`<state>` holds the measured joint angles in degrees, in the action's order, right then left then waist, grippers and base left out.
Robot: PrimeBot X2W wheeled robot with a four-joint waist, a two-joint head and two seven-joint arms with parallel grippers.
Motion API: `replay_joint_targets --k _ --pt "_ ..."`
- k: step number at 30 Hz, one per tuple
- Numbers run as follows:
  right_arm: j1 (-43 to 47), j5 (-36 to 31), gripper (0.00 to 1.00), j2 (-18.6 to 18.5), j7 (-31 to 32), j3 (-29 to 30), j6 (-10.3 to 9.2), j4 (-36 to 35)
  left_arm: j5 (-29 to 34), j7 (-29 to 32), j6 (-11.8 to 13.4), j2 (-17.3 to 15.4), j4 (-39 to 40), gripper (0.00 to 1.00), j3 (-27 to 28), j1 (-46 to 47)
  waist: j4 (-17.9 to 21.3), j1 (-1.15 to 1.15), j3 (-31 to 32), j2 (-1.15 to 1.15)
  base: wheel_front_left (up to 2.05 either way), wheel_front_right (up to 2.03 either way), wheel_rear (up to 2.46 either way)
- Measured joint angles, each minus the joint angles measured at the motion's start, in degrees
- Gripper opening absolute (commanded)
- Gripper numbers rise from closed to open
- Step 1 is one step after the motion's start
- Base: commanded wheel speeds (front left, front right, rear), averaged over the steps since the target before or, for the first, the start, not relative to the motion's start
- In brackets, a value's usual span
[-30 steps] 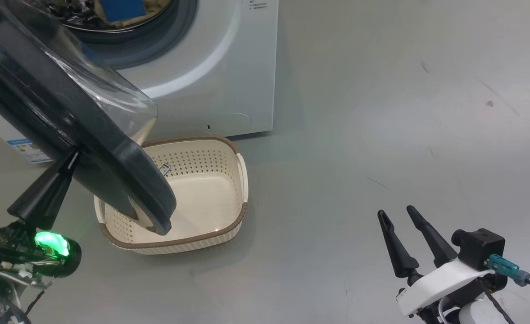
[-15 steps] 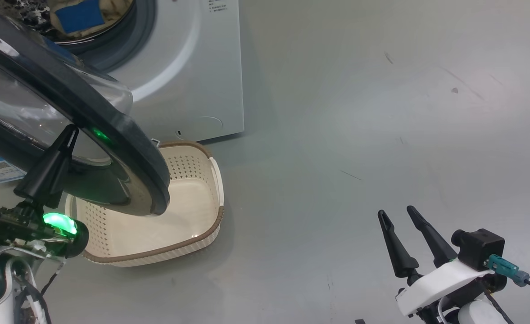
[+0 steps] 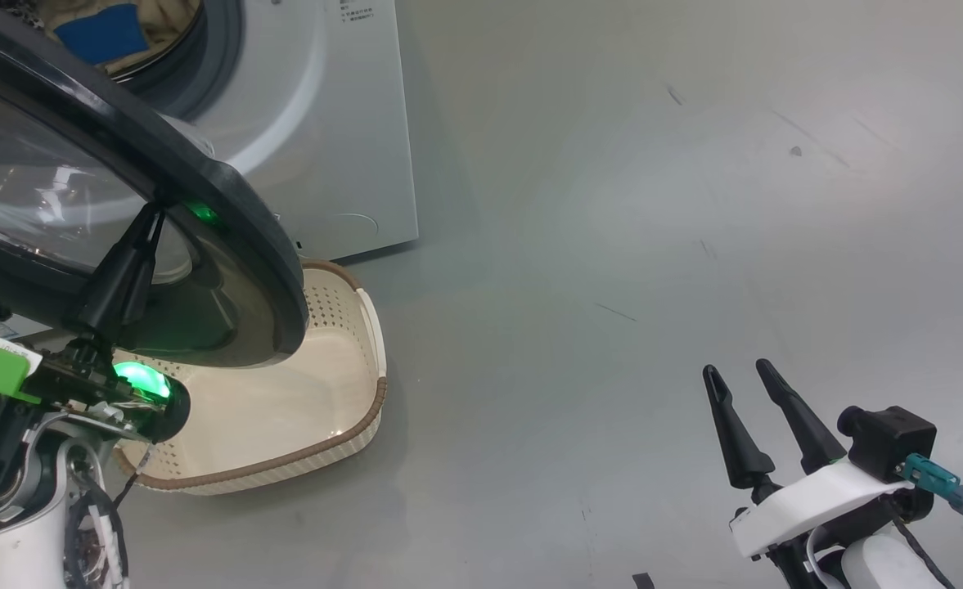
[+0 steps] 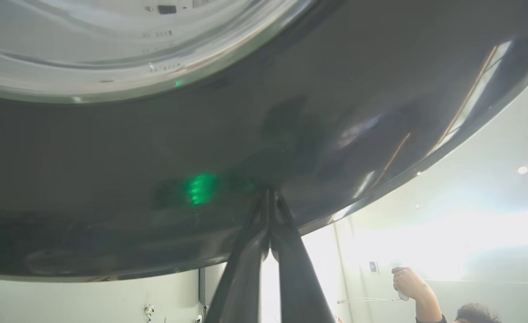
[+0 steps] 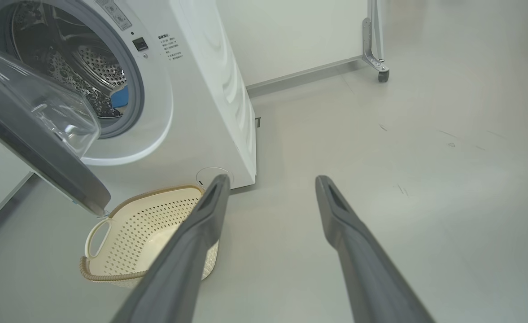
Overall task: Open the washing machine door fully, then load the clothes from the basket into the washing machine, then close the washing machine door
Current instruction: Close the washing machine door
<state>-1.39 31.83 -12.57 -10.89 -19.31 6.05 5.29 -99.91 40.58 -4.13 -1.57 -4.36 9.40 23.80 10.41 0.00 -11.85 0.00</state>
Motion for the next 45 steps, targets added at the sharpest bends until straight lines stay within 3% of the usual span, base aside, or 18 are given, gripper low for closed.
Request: replay_joint_targets --k 17,18,19,20,30,39,45 --pt "0.3 0.0 1.00 -0.1 -0.9 0.5 -0.12 0.2 -1.5 -5.5 -2.3 0.0 -1.8 0.00 -1.3 -3.1 -5.4 0.00 2.2 0.00 0.00 0.00 0.00" --pt "0.3 0.0 1.00 -0.1 -1.0 0.5 -0.12 0.3 -1.5 -6.0 -2.3 0.0 -1.8 0.22 -1.3 -3.6 -5.8 0.00 2.4 0.00 0.00 0.00 0.00" --pt "0.3 0.0 1.00 0.0 -1.0 0.5 -0.12 0.3 -1.5 -6.6 -2.4 0.0 -1.8 0.67 -1.2 -4.1 -6.2 0.00 2.6 0.00 0.00 0.00 0.00" --pt "0.4 0.0 1.00 0.0 -1.0 0.5 -0.12 0.4 -1.5 -7.4 -2.4 0.0 -1.8 1.00 -0.9 -4.6 -6.6 0.00 2.9 0.00 0.00 0.00 0.00" --pt "1.7 0.0 1.00 0.0 -1.1 0.1 -0.14 0.5 0.5 -13.0 -2.6 0.1 0.2 1.00 0.0 -8.6 -10.5 0.00 5.3 0.00 0.00 0.00 0.00" --pt "2.4 0.0 1.00 0.4 -1.1 -1.0 -0.15 0.1 18.8 -22.5 -2.6 -1.9 11.6 1.00 2.8 -10.1 -12.7 0.00 6.2 0.00 0.00 0.00 0.00" --pt "2.4 0.0 1.00 0.3 -1.1 -1.0 -0.15 -0.2 29.3 -28.6 -2.6 -4.3 16.9 1.00 -0.1 -12.5 -12.9 0.00 6.0 0.00 0.00 0.00 0.00"
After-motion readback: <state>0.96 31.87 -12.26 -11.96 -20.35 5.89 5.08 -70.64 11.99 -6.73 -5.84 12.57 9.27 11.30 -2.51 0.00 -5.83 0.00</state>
